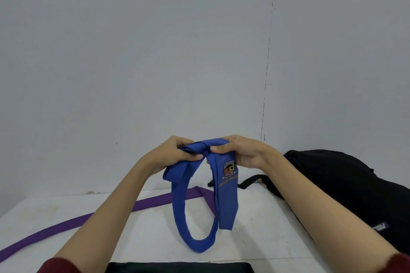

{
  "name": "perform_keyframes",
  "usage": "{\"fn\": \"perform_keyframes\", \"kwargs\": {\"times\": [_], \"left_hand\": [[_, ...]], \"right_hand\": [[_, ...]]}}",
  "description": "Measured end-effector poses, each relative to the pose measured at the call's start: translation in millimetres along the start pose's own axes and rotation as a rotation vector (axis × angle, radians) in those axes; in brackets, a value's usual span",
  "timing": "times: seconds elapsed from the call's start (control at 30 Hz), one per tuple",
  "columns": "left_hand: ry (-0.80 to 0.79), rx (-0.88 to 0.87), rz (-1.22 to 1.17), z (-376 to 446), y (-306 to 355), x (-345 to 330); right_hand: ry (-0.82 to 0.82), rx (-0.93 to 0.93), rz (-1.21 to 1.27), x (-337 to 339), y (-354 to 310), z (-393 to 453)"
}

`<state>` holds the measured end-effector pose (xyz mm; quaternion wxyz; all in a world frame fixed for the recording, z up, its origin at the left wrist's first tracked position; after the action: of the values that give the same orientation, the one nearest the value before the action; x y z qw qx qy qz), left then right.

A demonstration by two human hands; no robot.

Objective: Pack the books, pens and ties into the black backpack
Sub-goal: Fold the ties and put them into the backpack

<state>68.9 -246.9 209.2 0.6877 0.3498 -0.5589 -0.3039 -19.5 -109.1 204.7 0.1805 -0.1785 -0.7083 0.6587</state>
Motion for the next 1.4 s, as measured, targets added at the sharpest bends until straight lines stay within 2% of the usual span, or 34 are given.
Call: {"fn": "perform_keyframes", "kwargs": {"times": [0.1,0.13,0.2,0.27,0.33,0.43,0.5,0.57,0.63,0.67,0.77,0.87,1.0,1.07,1.13,1.2,1.3,1.4], "left_hand": [[0.145,-0.073,0.27,3.6,5.1,9.8],[0.143,-0.073,0.302,4.6,5.5,9.7],[0.009,-0.024,0.245,3.7,3.1,4.0],[-0.204,0.045,0.14,-2.5,-1.3,-5.2],[-0.348,0.092,0.152,-10.3,-10.6,-12.6],[-0.395,0.139,0.165,-18.6,-37.0,-20.8],[-0.3,0.181,0.055,-20.1,-58.1,-16.8],[-0.17,0.217,-0.073,-19.9,-64.8,-5.7],[-0.125,0.192,0.031,-17.9,-51.7,0.8],[-0.128,0.154,0.111,-15.2,-36.8,0.2],[-0.167,0.031,0.41,1.7,10.3,-11.4],[-0.173,-0.003,0.491,12.1,42.4,-10.6],[0.158,0.024,0.607,17.4,27.7,31.9],[0.32,0.084,0.574,13.2,14.6,49.8],[0.412,0.038,0.448,8.8,21.7,57.1],[0.436,-0.082,0.419,10.9,50.9,58.2],[0.4,-0.226,0.499,15.8,103.5,47.6],[0.46,-0.264,0.479,17.9,124.5,52.8]], "right_hand": [[-0.045,0.015,-0.048,-1.4,-7.8,-4.8],[-0.045,0.026,-0.077,-0.6,-10.4,-5.0],[-0.032,0.065,-0.12,2.7,-17.8,-5.2],[-0.019,0.115,-0.167,7.3,-26.9,-6.0],[-0.009,0.179,-0.154,11.0,-36.9,-9.9],[0.057,0.269,0.034,23.2,-48.1,-21.2],[0.048,0.226,-0.023,29.9,-46.3,-26.7],[0.036,0.023,-0.41,37.1,-29.5,-26.6],[0.015,-0.189,-0.728,38.9,-12.0,-26.2],[-0.009,-0.22,-0.761,32.8,-6.0,-24.2],[-0.015,-0.098,-0.583,5.4,-1.8,-9.9],[0.027,0.024,-0.423,-8.1,-6.9,2.3],[0.156,0.186,-0.231,11.2,-33.8,-11.2],[0.138,0.243,-0.207,19.3,-43.0,-18.9],[0.134,0.212,-0.322,18.2,-42.4,-20.4],[0.167,0.202,-0.403,8.6,-43.3,-15.8],[0.208,0.321,-0.291,-12.1,-59.2,-8.1],[0.226,0.426,-0.119,-21.0,-75.8,-4.8]]}}
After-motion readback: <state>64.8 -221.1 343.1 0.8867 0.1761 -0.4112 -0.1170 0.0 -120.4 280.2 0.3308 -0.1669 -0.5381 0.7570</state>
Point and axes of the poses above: each hand's wrist, its own z-axis towards the middle knuckle, its own x-axis out of the back of the hand, y = z × x, the point moved 5 cm from there along z, towards the middle knuckle, and after that the axes turned 5 degrees about z, right-handed, at the moved point
